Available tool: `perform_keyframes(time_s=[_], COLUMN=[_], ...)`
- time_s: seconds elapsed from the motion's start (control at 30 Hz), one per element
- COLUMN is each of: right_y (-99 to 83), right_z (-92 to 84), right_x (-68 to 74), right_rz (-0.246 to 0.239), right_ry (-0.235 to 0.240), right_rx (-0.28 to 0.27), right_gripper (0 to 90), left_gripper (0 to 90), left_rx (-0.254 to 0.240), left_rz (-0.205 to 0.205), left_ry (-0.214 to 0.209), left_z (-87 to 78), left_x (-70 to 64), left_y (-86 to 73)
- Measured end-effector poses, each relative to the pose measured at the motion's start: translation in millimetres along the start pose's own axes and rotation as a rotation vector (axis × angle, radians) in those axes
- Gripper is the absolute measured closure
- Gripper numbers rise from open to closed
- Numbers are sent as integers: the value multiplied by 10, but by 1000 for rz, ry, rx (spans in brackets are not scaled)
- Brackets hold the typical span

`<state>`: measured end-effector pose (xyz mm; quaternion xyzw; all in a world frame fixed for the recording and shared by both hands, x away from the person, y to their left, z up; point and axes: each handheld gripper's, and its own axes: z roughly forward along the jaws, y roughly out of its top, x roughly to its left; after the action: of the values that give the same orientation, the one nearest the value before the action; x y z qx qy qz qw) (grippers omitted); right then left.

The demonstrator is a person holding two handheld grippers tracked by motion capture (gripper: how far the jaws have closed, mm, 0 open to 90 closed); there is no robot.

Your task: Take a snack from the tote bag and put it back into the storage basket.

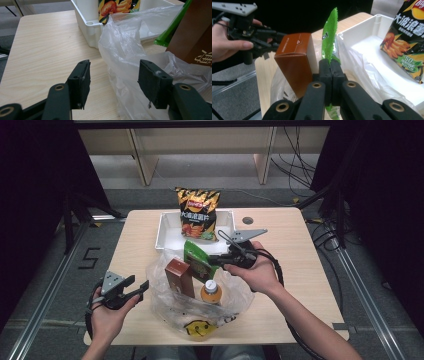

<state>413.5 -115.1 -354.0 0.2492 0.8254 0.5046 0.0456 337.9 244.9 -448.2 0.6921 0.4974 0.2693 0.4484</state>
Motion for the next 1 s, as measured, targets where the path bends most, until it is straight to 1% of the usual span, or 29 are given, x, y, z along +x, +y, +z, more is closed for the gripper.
perform_keyframes(time_s=[0.03, 0.07, 0.1, 0.13, 0.17, 0.2, 0.23, 0.27, 0.3, 0.33, 0.43, 0.47, 0.5, 0.53, 0.57, 0.6, 0.63, 0.67, 0.7, 0.73, 0.8, 0.83, 0.87, 0.93, 0.97, 1.0], right_y=[13, 13, 23, 23, 32, 37, 43, 48, 57, 70, 83, 91, 94, 101, 112, 112, 130, 130, 135, 142, 159, 168, 177, 189, 195, 205], right_z=[-27, -27, -46, -46, -43, -46, -69, -72, -83, -92, -111, -111, -103, -113, -123, -123, -128, -128, -137, -131, -150, -140, -158, -165, -170, -166], right_x=[0, 0, 17, 17, -3, -4, 12, 11, -5, 2, 7, -9, -4, -1, 6, 6, 2, 2, 26, 14, 15, -10, 3, -2, 0, -12], right_rz=[0, 0, 16, 16, -7, -12, 13, 11, -9, 12, 17, -12, 1, -1, 10, 10, -6, -6, 20, 6, 3, -24, 1, 1, 10, -5], right_ry=[-13, -13, -9, -9, -7, -14, -15, -12, -21, -7, -21, -25, -8, -21, -21, -21, -24, -24, -25, -20, -27, -17, -26, -25, -23, -22], right_rx=[-5, -5, -10, -10, -24, -44, -31, -36, -43, -57, -58, -66, -72, -72, -73, -73, -83, -83, -79, -94, -96, -117, -111, -116, -121, -124], right_gripper=[900, 900, 900, 900, 900, 900, 900, 900, 900, 900, 900, 900, 900, 900, 900, 900, 900, 900, 900, 900, 900, 900, 900, 900, 900, 900], left_gripper=[425, 425, 425, 425, 425, 425, 425, 425, 425, 425, 425, 425, 425, 425, 424, 424, 424, 424, 424, 424, 424, 425, 425, 424, 424, 424], left_rx=[1, 1, 2, 3, 3, 4, 4, 3, 3, 2, 2, 1, 1, 2, 1, 2, 2, 2, 2, 2, 1, -1, -1, 1, 1, 3], left_rz=[1, 1, 1, 2, 3, 2, 2, 2, 4, 3, 1, 2, 2, 2, 2, 2, 2, 2, 2, 2, 1, 0, 0, 0, 0, -2], left_ry=[0, 0, -1, -1, -2, -2, -4, -4, -3, -4, -2, -2, -2, -2, -2, -2, -2, -2, -2, -2, -2, -1, -1, 1, 0, -1], left_z=[8, 8, 10, 12, 15, 16, 18, 18, 17, 17, 15, 15, 15, 14, 15, 15, 17, 17, 17, 17, 15, 14, 13, 11, 14, 18], left_x=[-1, -1, -2, -3, -3, -5, -6, -8, -8, -8, -8, -7, -6, -6, -6, -6, -6, -6, -6, -6, -5, -5, -5, -3, -2, -1], left_y=[-5, -5, -7, -9, -11, -13, -13, -14, -13, -13, -11, -10, -10, -10, -11, -12, -15, -15, -15, -14, -11, -10, -9, -8, -11, -15])
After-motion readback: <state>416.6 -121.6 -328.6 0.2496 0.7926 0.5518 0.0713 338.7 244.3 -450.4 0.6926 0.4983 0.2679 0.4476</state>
